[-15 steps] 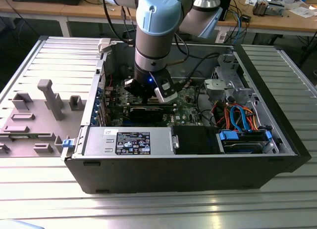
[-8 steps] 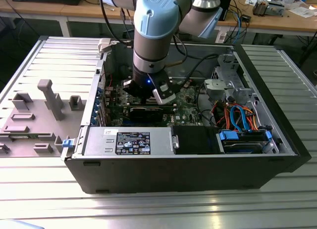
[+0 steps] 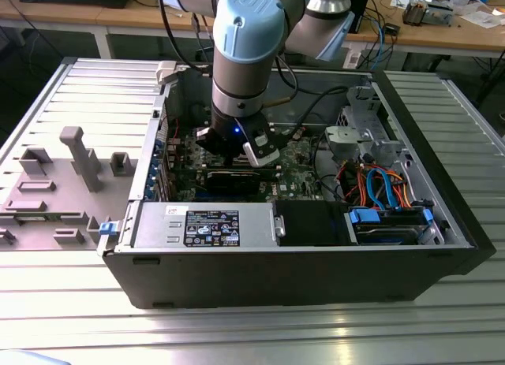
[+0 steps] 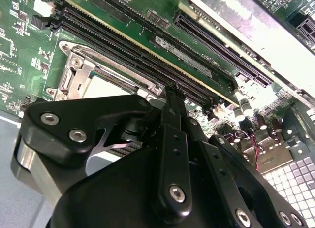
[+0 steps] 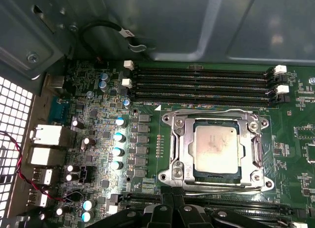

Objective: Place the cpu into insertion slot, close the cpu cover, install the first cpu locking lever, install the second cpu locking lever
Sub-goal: 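Install the second cpu locking lever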

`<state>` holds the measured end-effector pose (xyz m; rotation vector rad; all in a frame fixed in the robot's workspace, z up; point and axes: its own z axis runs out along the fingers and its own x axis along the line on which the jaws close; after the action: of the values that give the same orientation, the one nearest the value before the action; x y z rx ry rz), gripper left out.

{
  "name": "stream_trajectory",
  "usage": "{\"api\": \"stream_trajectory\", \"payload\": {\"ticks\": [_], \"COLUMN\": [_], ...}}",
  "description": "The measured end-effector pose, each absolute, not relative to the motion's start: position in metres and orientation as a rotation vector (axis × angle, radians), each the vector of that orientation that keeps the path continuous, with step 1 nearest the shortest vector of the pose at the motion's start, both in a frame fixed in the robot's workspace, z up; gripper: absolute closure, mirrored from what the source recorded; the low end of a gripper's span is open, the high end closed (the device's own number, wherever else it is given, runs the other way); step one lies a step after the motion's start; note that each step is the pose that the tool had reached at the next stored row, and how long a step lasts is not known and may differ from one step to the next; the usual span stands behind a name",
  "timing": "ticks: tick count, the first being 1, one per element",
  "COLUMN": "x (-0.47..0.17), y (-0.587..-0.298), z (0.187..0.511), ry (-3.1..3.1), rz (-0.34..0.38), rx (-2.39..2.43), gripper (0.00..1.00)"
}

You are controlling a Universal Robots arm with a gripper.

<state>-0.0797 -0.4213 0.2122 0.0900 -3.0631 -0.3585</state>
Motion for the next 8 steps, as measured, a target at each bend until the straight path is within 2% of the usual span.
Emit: {"api": "stream_trajectory", "payload": {"ticks": [8], "x": [-0.0797], "y": [-0.4213], "z": [0.2121], "ry": [-3.063], "rz": [-0.359], "rx": [0.09], "gripper": [0.89]}}
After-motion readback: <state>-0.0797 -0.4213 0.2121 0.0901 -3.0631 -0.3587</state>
